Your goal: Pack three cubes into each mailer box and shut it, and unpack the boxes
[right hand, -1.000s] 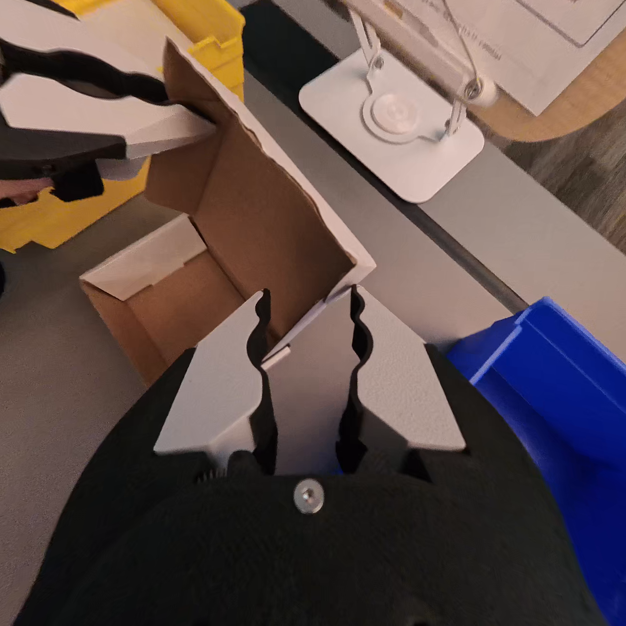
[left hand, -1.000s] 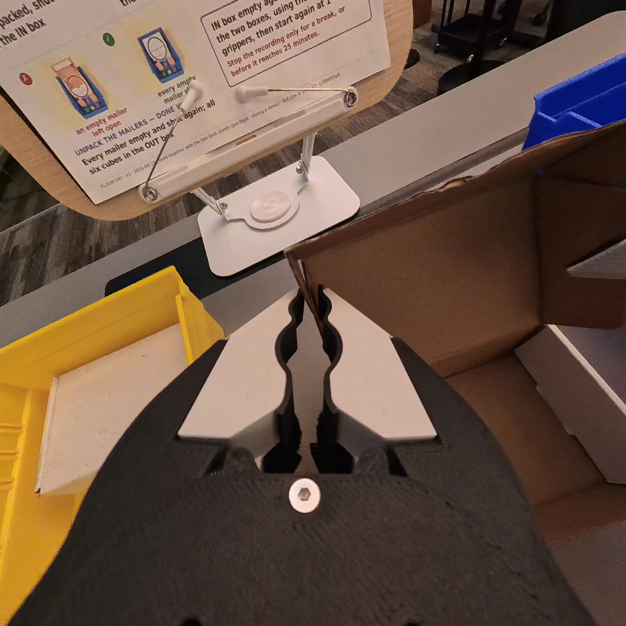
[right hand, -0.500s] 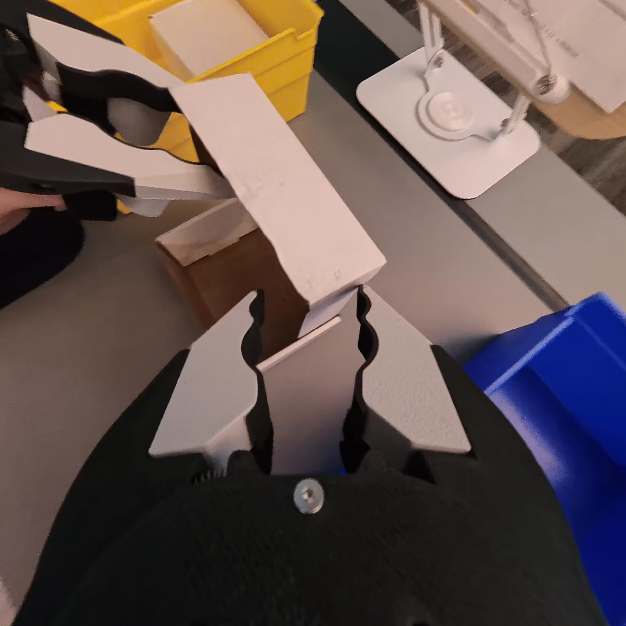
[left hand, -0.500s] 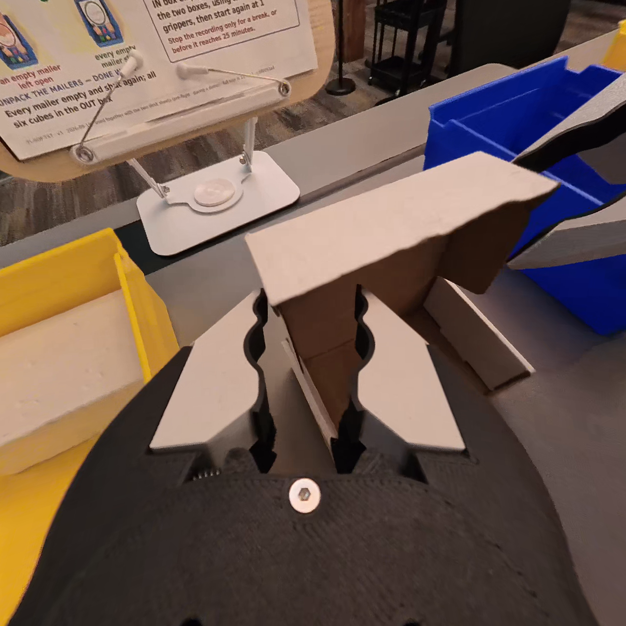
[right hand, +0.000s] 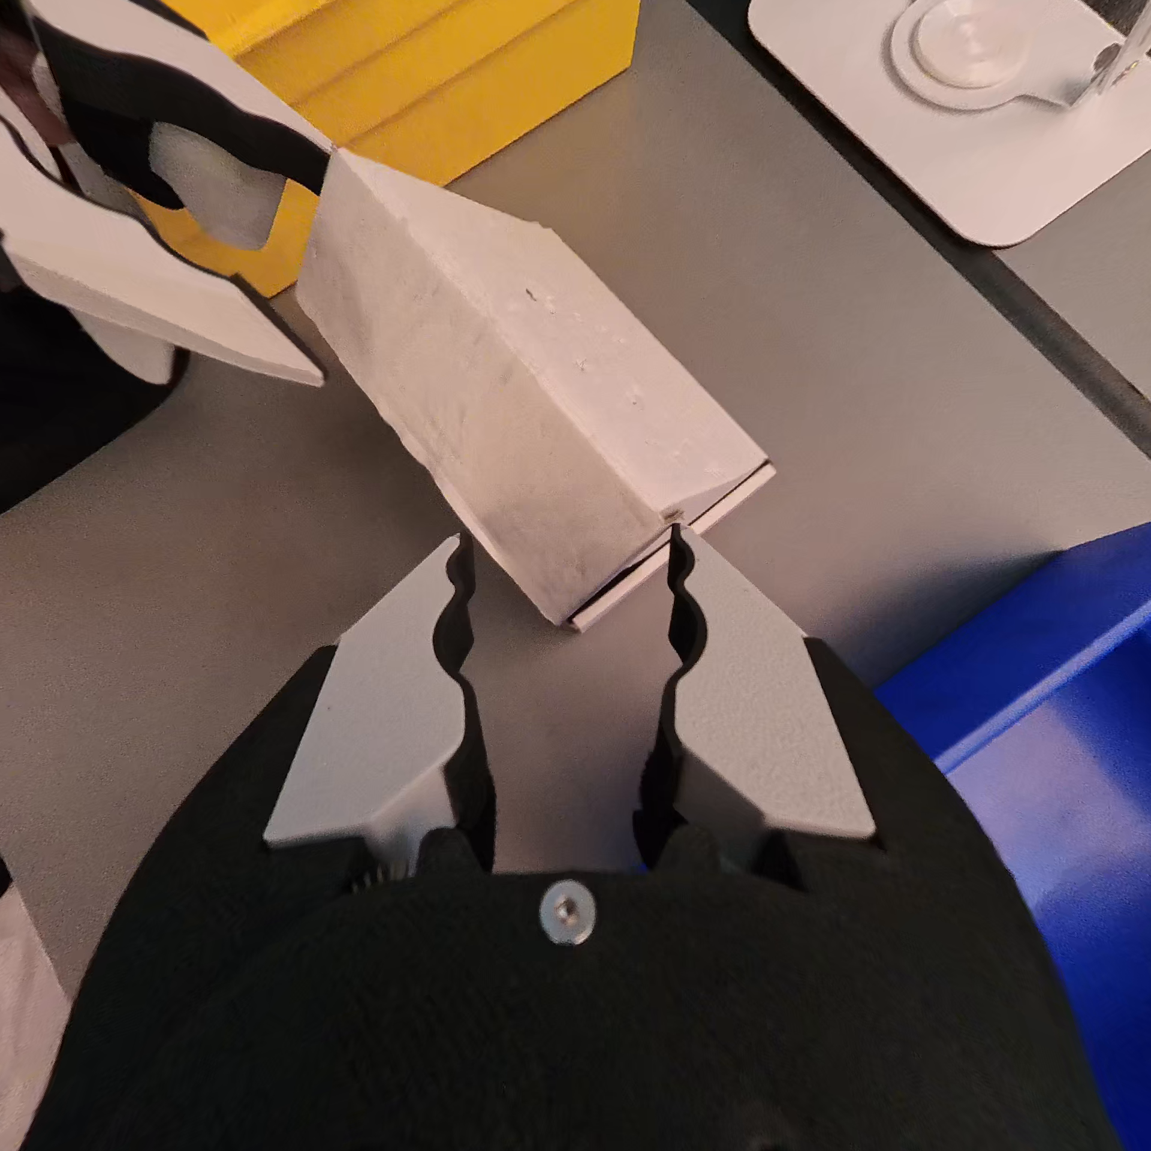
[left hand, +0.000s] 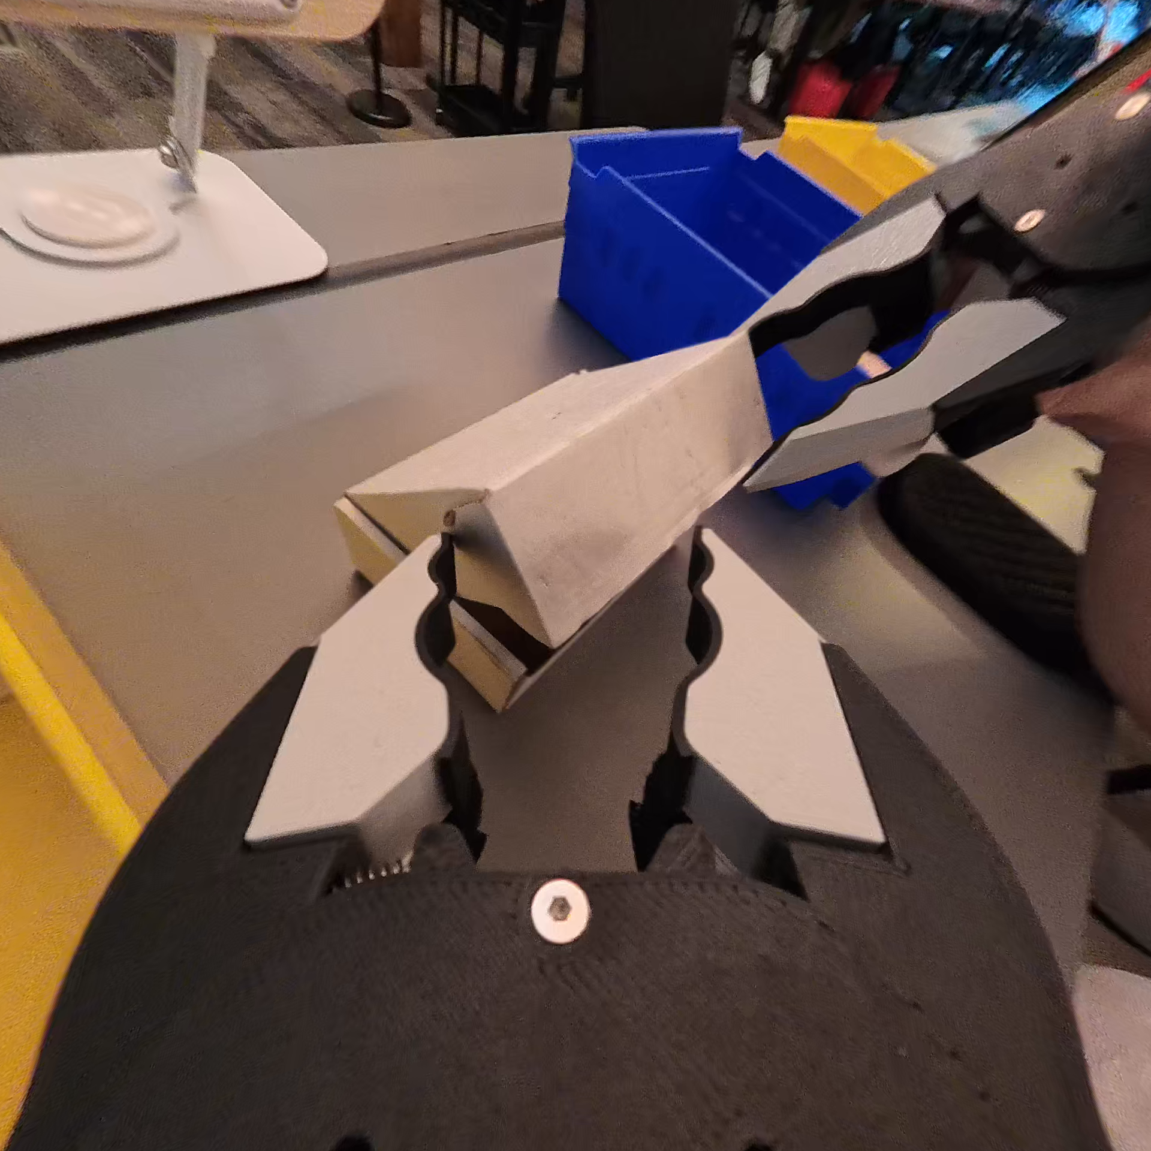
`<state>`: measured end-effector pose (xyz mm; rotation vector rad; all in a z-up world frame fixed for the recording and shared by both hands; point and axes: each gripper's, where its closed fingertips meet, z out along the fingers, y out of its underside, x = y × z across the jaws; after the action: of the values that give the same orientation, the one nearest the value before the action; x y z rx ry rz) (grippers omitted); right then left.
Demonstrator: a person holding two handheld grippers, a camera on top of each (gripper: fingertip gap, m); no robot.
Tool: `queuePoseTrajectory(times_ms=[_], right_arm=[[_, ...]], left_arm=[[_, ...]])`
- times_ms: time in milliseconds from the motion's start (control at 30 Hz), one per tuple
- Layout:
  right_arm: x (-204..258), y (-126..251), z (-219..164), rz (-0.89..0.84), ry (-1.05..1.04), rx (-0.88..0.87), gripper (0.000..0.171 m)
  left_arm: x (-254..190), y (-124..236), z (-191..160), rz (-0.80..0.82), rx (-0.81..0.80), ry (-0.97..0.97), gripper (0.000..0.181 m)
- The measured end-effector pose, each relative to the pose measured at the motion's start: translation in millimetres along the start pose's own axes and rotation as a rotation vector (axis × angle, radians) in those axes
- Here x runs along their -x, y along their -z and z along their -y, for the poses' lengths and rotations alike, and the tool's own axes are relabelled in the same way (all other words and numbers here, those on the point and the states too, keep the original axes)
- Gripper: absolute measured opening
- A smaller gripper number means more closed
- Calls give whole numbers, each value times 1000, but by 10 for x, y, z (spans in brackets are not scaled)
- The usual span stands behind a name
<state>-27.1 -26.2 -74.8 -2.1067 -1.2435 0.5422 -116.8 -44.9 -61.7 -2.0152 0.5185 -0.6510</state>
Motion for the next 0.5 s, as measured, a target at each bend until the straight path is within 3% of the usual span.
queuePoseTrajectory(times_ms=[33,267,433,500], right_arm=[[17,-12,-27,5,-6,-4,63],[105,-46,-149,24,16,-44,65],[-89,-10,-190,-255,271,-67,65],[-60,-11,-202,-315,359,-94,61]], left_arm=[[-11,17,-12,-27,-7,27,77],[-63,91,-112,-8,-6,-57,77],[108,134,-195,298,52,-414,80],[75,126,-230,339,55,-477,76]])
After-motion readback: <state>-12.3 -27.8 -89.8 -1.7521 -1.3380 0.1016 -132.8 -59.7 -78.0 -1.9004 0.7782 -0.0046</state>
